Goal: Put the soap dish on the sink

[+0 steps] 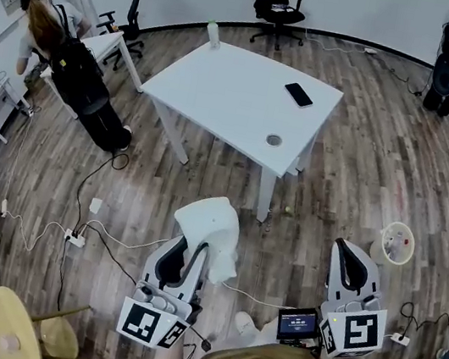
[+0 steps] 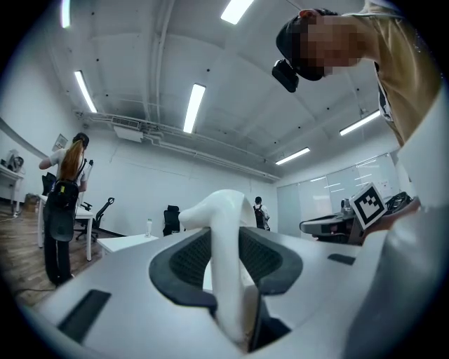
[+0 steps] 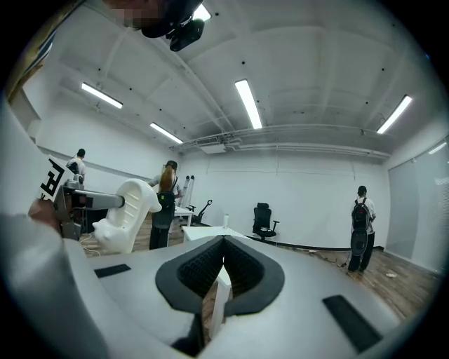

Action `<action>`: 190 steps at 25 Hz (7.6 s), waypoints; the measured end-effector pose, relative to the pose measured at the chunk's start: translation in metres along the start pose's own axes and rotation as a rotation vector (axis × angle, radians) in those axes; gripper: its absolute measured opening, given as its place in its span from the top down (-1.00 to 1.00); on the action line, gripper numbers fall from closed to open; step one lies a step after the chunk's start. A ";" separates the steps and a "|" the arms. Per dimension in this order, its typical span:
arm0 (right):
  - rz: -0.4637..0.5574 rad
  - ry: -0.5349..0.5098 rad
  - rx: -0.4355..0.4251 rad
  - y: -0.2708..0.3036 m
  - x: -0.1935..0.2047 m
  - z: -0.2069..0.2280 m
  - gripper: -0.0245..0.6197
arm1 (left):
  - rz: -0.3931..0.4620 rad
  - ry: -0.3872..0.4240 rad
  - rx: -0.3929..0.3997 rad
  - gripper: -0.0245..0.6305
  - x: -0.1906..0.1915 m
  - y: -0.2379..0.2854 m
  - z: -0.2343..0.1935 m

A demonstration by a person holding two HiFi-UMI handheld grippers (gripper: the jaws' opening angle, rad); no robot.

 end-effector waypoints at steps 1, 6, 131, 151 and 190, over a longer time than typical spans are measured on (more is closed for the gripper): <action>-0.001 0.000 0.001 0.002 0.000 -0.001 0.90 | 0.003 -0.001 -0.002 0.53 0.000 0.001 -0.002; 0.000 0.000 -0.002 0.013 -0.004 0.002 0.90 | 0.008 0.004 0.002 0.53 -0.001 0.013 -0.005; -0.201 0.119 -0.178 0.589 0.043 0.209 0.90 | -0.254 -0.158 0.060 0.53 0.099 0.579 -0.259; -0.364 0.171 -0.204 0.599 0.106 0.191 0.90 | -0.417 -0.290 0.095 0.53 0.176 0.596 -0.268; -0.465 0.172 -0.169 0.611 0.145 0.213 0.90 | -0.726 -0.573 0.028 0.53 0.287 0.607 -0.264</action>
Point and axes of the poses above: the fingertips, and each gripper's own axes: y forward along the fingers, z to its right, x out of its underside, the point moved 5 cm from there along -y, backward along the fingers, and after that the axes turned 5 degrees about -x, right-handed, at the moved point
